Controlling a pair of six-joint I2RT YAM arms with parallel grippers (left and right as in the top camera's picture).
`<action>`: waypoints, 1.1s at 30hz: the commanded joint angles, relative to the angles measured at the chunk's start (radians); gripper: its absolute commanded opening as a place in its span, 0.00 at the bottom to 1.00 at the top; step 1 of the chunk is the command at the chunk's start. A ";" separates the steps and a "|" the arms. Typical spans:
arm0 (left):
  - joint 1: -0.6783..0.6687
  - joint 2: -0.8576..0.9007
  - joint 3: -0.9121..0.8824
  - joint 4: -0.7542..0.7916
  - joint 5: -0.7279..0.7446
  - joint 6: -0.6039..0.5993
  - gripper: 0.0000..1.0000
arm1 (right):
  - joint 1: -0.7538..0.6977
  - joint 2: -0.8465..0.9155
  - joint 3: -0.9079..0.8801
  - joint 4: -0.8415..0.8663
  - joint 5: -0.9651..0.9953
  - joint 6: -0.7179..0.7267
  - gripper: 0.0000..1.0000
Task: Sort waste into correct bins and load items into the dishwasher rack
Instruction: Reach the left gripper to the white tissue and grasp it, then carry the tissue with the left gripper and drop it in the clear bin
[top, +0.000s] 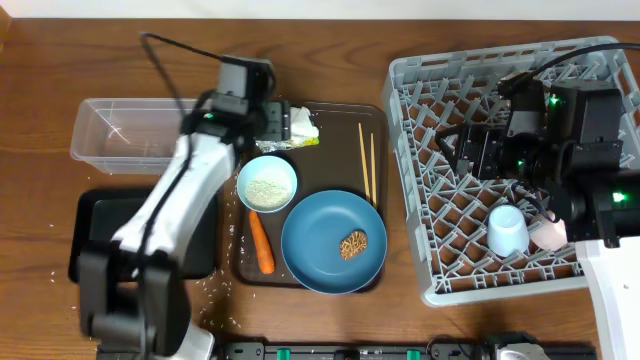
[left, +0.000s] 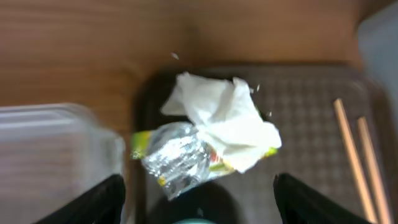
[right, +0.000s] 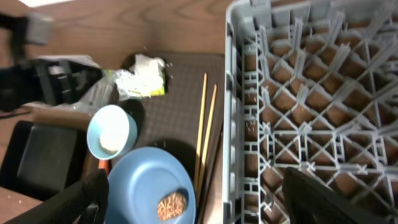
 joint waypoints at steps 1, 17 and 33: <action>-0.040 0.078 -0.013 0.060 -0.020 0.052 0.77 | 0.013 0.012 0.001 -0.009 0.013 0.019 0.83; -0.082 0.328 -0.013 0.328 -0.030 0.087 0.74 | 0.013 0.050 0.001 -0.014 0.019 0.019 0.83; -0.082 0.159 -0.012 0.225 0.086 -0.034 0.07 | 0.013 0.063 0.000 -0.024 0.019 0.045 0.83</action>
